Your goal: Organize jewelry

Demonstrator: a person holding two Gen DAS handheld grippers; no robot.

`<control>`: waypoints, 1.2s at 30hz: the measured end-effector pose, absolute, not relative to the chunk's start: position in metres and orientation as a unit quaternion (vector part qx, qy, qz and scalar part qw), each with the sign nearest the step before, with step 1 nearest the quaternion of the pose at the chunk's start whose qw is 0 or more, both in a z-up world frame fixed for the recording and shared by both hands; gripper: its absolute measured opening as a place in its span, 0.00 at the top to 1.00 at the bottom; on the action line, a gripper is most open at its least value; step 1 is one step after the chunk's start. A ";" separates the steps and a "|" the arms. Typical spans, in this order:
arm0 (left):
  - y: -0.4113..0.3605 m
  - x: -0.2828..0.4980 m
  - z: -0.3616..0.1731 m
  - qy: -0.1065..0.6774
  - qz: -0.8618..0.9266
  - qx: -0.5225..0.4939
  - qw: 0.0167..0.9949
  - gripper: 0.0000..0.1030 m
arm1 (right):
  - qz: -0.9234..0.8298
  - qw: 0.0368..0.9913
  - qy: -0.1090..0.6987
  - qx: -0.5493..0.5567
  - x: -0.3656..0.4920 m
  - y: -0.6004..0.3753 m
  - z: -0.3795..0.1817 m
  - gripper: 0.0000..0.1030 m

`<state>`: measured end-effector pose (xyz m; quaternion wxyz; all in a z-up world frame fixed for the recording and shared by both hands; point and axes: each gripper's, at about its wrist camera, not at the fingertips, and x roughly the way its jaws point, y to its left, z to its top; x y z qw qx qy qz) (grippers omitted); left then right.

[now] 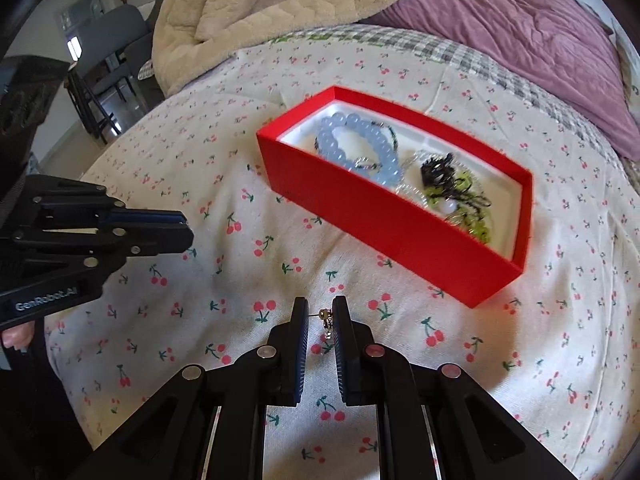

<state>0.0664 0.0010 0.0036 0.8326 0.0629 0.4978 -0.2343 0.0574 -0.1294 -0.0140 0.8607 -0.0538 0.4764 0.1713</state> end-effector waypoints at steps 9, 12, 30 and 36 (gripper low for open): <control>-0.020 0.082 0.020 0.479 -0.242 0.052 0.842 0.90 | 0.148 0.884 0.443 -0.004 0.062 -0.156 0.020 0.88; -0.031 0.090 0.023 0.474 -0.248 0.050 0.843 0.90 | 0.136 0.889 0.438 0.012 0.068 -0.167 0.026 0.88; -0.067 0.148 0.020 0.454 -0.250 0.016 0.855 0.90 | 0.104 0.892 0.429 0.091 0.114 -0.210 0.027 0.88; -0.064 0.155 0.016 0.456 -0.235 0.008 0.858 0.70 | 0.105 0.880 0.447 0.122 0.122 -0.216 0.020 0.85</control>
